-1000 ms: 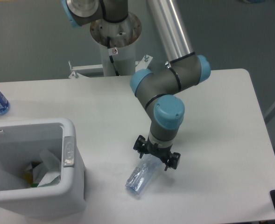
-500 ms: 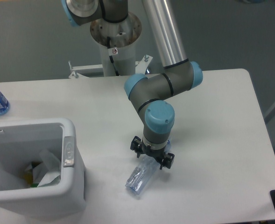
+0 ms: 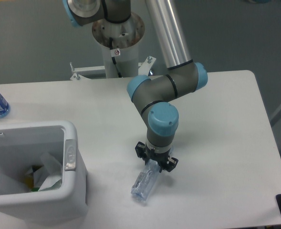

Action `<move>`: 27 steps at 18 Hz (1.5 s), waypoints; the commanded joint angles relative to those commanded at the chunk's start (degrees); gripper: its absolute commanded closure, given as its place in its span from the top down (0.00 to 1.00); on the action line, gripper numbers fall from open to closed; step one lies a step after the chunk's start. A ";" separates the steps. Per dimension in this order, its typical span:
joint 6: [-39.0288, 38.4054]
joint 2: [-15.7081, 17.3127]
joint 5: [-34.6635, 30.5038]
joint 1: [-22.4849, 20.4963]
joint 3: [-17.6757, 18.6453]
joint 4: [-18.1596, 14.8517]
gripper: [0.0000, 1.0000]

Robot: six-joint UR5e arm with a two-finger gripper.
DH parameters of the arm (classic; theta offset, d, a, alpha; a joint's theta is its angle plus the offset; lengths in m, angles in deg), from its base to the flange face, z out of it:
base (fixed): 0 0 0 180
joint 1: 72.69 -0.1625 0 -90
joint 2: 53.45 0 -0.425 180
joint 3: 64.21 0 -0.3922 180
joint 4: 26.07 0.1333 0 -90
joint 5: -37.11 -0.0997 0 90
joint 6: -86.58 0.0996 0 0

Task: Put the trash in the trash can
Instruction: 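Carry the bottle over the white bin and release it inside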

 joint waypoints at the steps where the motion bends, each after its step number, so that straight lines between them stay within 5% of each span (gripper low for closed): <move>1: 0.00 0.52 0.18 -0.17 -0.17 0.09 0.51; 4: -0.70 4.73 3.49 -1.84 -2.28 0.70 0.51; 6: -6.38 7.81 12.35 -3.51 -5.17 0.79 0.51; 11: -26.50 9.23 21.88 -3.87 -18.87 3.25 0.51; 14: -33.82 9.75 21.89 -1.16 -23.37 3.25 0.51; 19: -40.06 13.00 21.89 5.52 -23.30 3.60 0.51; 27: -44.82 13.80 21.53 17.92 -21.10 3.52 0.55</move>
